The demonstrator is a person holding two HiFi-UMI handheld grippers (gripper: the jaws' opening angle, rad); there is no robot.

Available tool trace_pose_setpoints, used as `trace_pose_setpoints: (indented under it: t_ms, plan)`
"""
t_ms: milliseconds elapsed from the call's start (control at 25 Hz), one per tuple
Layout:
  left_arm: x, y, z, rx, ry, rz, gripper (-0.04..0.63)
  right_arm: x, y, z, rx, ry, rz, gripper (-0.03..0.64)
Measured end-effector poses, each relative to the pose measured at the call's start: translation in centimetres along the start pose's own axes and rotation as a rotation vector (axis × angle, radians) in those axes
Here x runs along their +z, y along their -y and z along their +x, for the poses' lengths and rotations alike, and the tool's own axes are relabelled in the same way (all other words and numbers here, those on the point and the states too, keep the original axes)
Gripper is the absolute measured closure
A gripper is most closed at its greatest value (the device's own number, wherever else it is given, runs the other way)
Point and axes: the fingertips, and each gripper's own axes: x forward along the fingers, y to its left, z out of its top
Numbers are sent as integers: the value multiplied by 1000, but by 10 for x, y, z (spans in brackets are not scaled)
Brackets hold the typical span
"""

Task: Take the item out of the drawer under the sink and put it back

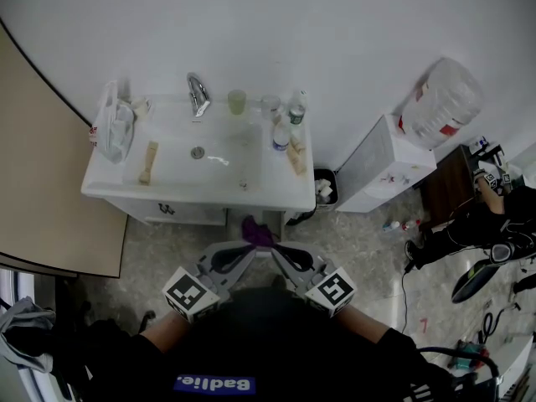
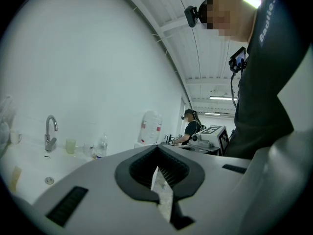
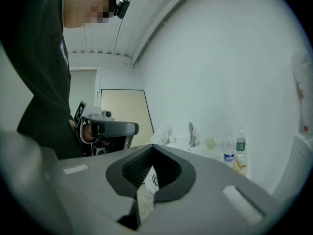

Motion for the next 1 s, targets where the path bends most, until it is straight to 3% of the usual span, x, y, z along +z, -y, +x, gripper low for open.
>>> trace_pose_setpoints:
  t_ms: [360, 1000]
  plan:
    - [4, 6, 1, -11, -4, 16, 600, 24, -9, 0, 31, 31, -14, 615]
    - [-1, 10, 0, -4, 1, 11, 601, 19, -14, -2, 42, 23, -7, 615]
